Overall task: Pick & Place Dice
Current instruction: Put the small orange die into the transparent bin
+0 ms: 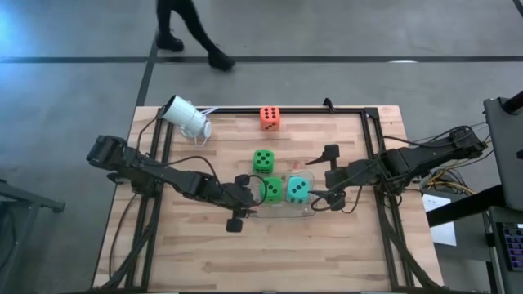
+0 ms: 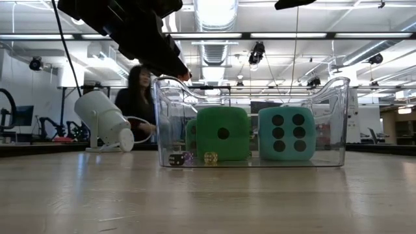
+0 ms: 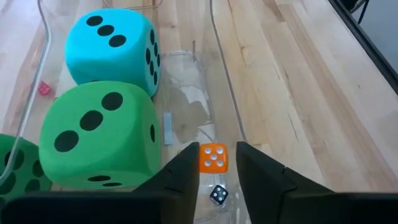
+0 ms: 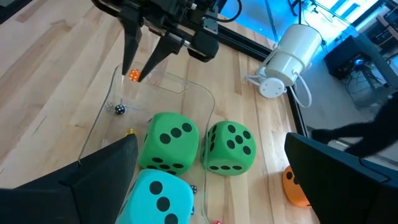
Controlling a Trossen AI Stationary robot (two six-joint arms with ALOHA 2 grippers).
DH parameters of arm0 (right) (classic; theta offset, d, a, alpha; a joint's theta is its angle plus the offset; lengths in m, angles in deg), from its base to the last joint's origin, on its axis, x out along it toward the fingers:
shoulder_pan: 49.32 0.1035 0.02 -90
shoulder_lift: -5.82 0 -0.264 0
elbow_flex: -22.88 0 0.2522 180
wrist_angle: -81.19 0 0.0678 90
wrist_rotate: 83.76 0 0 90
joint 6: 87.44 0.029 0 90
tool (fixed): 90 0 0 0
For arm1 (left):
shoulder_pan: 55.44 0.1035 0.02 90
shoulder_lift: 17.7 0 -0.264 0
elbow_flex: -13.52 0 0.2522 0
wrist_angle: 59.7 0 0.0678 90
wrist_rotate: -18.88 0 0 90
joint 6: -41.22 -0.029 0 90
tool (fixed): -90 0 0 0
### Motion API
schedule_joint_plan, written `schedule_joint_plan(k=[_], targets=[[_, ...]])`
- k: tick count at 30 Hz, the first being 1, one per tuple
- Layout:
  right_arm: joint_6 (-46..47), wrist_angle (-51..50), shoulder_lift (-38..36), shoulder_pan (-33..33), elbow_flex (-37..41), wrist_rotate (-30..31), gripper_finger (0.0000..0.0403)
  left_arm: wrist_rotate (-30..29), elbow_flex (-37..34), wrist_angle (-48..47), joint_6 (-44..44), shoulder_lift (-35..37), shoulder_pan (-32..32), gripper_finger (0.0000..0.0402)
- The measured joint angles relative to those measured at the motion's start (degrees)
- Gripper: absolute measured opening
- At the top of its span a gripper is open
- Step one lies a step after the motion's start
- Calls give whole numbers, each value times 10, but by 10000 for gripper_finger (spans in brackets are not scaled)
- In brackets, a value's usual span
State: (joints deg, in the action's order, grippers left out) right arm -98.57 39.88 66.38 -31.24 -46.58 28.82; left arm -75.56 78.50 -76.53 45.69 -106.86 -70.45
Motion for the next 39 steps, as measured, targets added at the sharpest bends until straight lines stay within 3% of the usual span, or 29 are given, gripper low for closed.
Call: schedule_joint_plan(k=[6,11,26,31,34,39], targets=[[0,0,0,0,0,0,400,-14,0,-2,-2,0,0,64],[0,0,0,0,0,0,400,-31,0,-2,-2,0,2,57],[0,0,0,0,0,0,400,-31,0,1,-2,0,2,177],[0,0,0,0,0,0,400,-31,0,3,-2,0,2,199],[0,0,0,0,0,0,400,-31,0,3,-2,0,2,191],[0,0,0,0,0,0,400,-32,0,10,-15,0,4,131]])
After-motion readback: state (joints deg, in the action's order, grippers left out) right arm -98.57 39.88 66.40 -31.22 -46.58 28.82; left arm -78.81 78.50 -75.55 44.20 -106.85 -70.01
